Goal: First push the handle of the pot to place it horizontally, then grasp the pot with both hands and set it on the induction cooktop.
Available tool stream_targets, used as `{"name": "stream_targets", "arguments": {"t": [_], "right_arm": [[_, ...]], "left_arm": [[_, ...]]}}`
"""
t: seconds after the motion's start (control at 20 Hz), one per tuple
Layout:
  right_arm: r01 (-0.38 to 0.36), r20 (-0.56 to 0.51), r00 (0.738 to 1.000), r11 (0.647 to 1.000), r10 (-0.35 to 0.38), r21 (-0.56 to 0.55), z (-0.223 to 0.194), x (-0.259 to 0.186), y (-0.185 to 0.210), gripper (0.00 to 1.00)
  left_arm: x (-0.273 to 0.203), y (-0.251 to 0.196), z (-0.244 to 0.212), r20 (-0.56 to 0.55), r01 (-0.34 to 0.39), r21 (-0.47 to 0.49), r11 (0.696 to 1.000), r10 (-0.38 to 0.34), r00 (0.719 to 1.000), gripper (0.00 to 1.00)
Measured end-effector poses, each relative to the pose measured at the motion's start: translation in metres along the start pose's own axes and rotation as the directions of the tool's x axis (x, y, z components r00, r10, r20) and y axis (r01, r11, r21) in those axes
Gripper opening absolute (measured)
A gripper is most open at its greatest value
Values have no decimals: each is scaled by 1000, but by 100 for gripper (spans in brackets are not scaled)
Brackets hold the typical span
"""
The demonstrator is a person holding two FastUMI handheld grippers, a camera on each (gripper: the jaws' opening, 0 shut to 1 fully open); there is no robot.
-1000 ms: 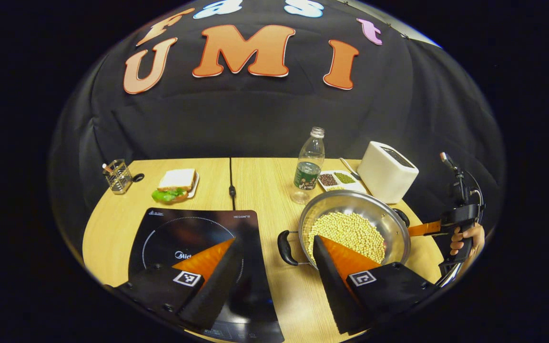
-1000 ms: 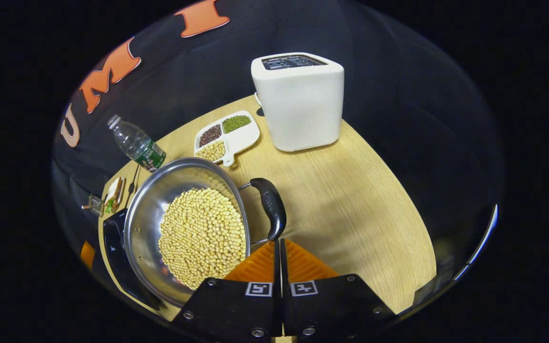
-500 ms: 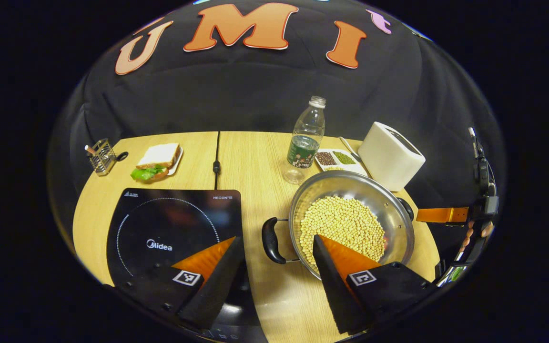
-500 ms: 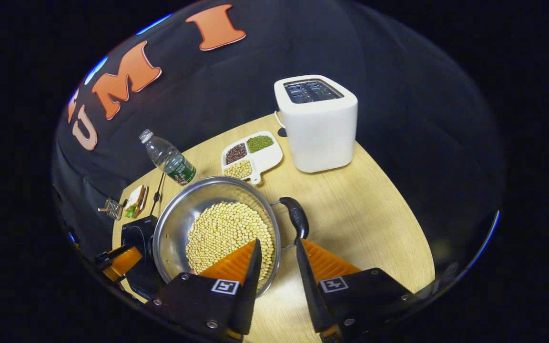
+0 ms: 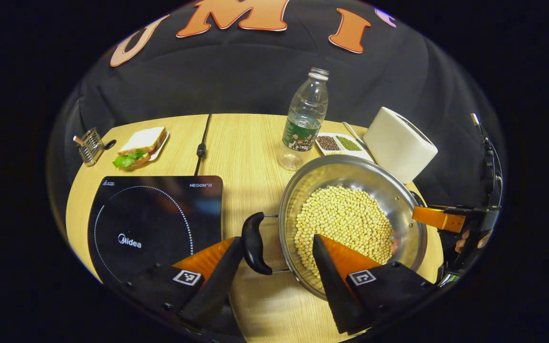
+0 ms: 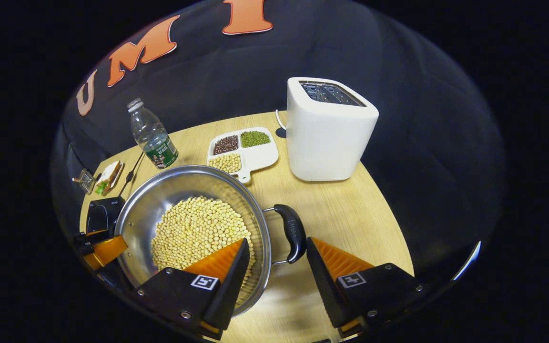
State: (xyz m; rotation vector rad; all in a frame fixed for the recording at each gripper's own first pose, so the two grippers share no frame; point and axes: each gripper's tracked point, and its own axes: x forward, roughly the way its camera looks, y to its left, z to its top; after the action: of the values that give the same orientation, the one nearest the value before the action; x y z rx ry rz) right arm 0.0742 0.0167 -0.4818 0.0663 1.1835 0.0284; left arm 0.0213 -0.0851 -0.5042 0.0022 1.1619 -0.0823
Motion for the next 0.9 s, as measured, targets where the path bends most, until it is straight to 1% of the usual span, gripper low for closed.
{"name": "stream_targets", "arguments": {"t": [0.1, 0.2, 0.3, 0.4, 0.5, 0.65, 0.75, 0.9], "right_arm": [[-5, 4, 1000, 1000, 5, -17, 0, 7, -1, 76], [4, 0, 1000, 1000, -4, -13, -2, 15, -4, 76], [3, -2, 1000, 1000, -3, -11, -4, 22, -3, 77], [3, -4, 1000, 1000, -3, -15, -6, 28, -2, 76], [1, -25, 1000, 1000, -1, -5, -13, 34, -3, 77], [16, -29, 999, 1000, -16, 8, -19, 41, -7, 76], [9, -33, 999, 1000, -8, 20, -24, 44, -4, 76], [5, -21, 1000, 1000, -4, 27, -25, 43, -6, 74]], "left_arm": [[10, 0, -1, 8, -19, 2, 1000, 19, 1000, 97], [18, 0, 0, 21, -44, -24, 999, 45, 999, 96], [27, 0, 1, 32, -66, -14, 998, 67, 997, 97], [36, 2, 2, 39, -77, -7, 997, 78, 996, 97], [45, -1, 7, 65, -71, -15, 997, 72, 995, 97], [57, -1, 12, 80, -72, 12, 997, 71, 994, 97], [65, 2, 7, 63, -100, 34, 994, 97, 993, 97], [71, 9, 11, 85, -131, 40, 991, 127, 988, 95]]}}
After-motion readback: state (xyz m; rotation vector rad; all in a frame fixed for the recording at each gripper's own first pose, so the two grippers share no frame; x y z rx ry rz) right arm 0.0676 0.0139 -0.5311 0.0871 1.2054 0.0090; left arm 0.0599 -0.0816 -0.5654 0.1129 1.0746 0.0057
